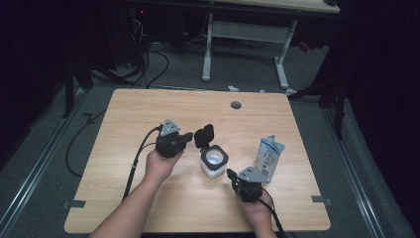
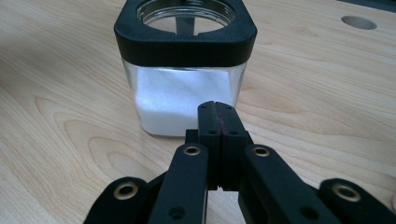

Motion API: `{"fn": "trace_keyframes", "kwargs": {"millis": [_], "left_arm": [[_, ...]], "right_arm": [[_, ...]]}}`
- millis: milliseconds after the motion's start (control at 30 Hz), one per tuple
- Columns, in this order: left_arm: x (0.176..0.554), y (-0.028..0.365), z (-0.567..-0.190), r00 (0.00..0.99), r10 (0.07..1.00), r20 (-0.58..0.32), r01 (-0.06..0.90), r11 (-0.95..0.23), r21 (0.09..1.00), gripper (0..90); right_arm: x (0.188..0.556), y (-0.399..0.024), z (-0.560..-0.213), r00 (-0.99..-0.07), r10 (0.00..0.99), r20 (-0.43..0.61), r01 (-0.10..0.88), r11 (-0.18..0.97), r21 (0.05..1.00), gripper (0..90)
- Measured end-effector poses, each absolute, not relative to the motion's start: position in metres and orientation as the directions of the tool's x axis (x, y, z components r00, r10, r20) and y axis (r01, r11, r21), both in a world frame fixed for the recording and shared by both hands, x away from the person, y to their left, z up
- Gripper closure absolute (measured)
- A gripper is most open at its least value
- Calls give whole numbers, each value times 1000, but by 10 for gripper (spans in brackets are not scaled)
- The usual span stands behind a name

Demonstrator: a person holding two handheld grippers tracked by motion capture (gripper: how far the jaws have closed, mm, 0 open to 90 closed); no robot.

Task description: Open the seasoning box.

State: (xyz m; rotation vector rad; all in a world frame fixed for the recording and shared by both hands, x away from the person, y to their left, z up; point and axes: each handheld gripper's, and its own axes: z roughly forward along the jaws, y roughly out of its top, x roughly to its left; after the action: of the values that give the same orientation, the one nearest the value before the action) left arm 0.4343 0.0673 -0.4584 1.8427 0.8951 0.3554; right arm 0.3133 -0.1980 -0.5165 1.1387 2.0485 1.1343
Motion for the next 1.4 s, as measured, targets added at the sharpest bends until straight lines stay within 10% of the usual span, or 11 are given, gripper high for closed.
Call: {"fn": "trace_keyframes", "kwargs": {"millis": [1400], "left_arm": [[408, 48, -457, 750, 643, -153, 373, -220, 901, 900]], "right_arm": [[317, -183, -517, -522, 850, -73, 396, 317, 862, 898]]}}
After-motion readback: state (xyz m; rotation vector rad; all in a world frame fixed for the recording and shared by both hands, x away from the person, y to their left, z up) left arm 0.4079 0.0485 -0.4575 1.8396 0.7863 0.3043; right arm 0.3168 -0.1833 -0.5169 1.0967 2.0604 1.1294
